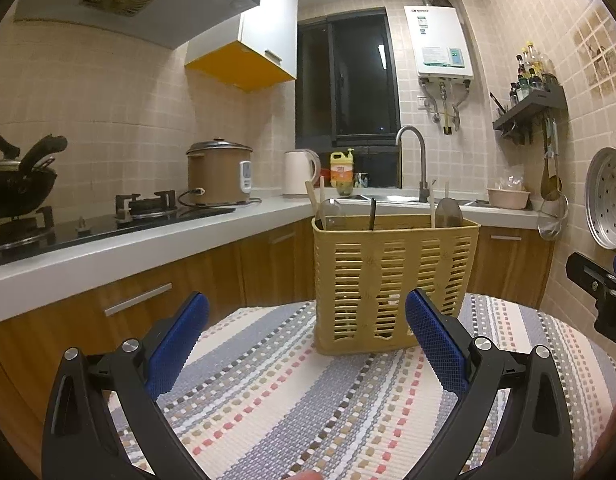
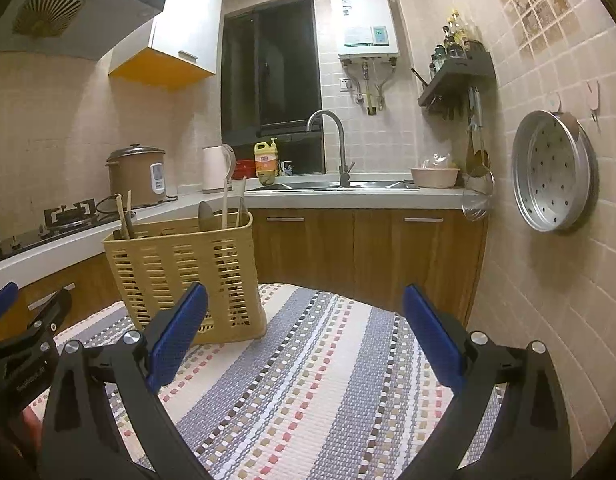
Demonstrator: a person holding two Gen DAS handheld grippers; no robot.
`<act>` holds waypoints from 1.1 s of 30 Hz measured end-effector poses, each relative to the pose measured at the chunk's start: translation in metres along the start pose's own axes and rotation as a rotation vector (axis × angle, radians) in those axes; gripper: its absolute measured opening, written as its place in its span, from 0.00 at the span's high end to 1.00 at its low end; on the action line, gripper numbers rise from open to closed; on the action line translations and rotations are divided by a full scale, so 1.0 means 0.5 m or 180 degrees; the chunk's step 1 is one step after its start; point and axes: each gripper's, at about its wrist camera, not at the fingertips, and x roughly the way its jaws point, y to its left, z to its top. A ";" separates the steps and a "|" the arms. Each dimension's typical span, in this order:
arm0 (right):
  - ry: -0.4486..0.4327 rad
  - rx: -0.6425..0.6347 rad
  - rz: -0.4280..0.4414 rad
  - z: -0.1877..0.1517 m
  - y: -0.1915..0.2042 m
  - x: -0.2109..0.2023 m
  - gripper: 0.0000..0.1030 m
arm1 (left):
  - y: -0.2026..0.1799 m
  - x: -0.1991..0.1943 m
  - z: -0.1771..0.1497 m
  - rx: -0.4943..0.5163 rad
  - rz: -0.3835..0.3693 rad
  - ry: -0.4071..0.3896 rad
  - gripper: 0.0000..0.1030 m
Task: Organize utensils
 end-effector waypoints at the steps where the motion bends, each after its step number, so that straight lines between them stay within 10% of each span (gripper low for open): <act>1: 0.0011 -0.0012 0.0008 0.000 0.002 0.001 0.09 | 0.001 0.002 0.000 -0.0003 0.0010 0.0017 0.07; 33: 0.0170 -0.0096 0.0058 -0.012 0.021 0.021 0.08 | -0.005 -0.015 0.005 0.0058 0.0028 -0.0065 0.07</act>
